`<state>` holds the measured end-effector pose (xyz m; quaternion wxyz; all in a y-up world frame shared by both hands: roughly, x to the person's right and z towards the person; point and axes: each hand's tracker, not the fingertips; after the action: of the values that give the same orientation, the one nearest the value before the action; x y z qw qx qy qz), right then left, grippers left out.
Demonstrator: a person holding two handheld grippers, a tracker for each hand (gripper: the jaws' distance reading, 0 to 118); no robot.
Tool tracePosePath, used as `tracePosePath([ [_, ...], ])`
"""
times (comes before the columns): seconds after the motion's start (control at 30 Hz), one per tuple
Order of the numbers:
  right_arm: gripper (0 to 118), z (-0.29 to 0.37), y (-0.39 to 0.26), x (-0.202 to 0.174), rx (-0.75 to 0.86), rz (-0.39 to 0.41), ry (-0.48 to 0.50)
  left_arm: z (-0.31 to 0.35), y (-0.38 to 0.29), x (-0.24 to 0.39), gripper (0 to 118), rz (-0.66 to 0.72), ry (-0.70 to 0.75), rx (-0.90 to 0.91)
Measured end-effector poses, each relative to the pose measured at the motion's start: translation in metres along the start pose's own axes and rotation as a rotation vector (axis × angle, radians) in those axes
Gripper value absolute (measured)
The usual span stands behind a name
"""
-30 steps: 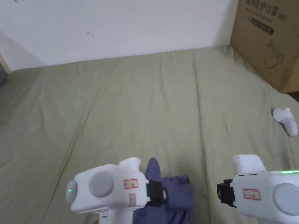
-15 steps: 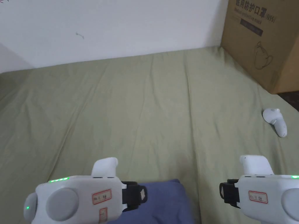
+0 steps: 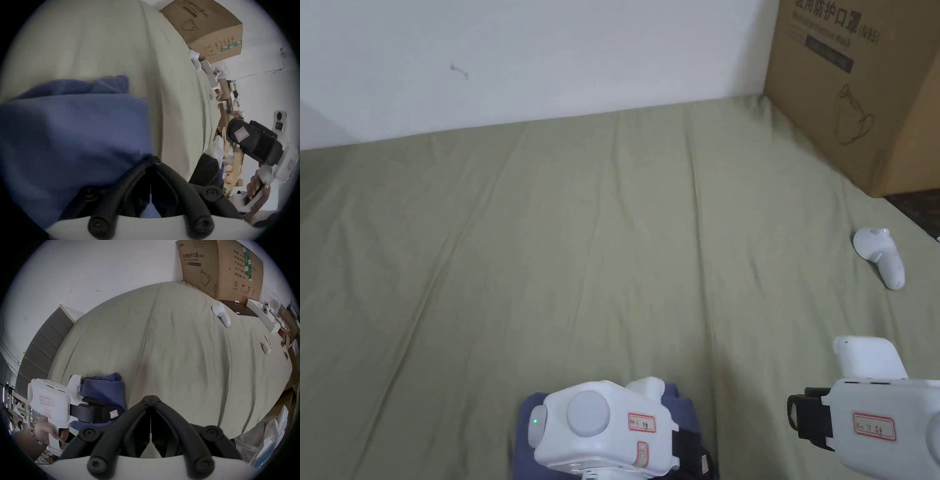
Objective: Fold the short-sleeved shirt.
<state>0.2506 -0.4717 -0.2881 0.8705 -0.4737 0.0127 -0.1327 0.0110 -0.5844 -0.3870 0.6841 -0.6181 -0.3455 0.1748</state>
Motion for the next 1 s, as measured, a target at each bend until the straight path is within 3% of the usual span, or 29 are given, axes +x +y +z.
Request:
tracePosePath([
  [0.13, 0, 0.002, 0.003, 0.004, -0.009, -0.03, 0.016, 0.016, -0.006, 0.021, 1, -0.02, -0.045, 0.005],
  [0.23, 0, 0.013, 0.009, 0.005, 0.021, -0.021, -0.001, 0.062, -0.018, 0.036, 1, -0.116, -0.066, 0.149],
  [0.4, 0, 0.032, 0.02, 0.005, 0.082, -0.031, 0.006, 0.168, -0.04, 0.013, 1, -0.106, -0.037, 0.402],
  [0.53, 0, 0.02, 0.021, -0.018, 0.042, 0.012, 0.241, 0.227, -0.065, -0.025, 1, -0.057, 0.126, 0.494],
  [0.7, 0, -0.036, 0.009, -0.065, -0.132, 0.011, 0.583, 0.249, -0.096, -0.082, 1, 0.112, 0.115, 0.5],
  [0.8, 0, -0.084, -0.001, -0.068, -0.256, -0.024, 0.571, 0.244, -0.109, -0.107, 1, 0.18, 0.073, 0.5],
  [0.93, 0, -0.129, -0.013, -0.031, -0.369, -0.082, 0.483, 0.226, -0.112, -0.138, 2, 0.262, -0.111, 0.486],
  [1.0, 0, -0.131, -0.014, -0.009, -0.361, -0.235, 0.634, 0.215, -0.108, -0.154, 9, 0.296, -0.207, 0.469],
])
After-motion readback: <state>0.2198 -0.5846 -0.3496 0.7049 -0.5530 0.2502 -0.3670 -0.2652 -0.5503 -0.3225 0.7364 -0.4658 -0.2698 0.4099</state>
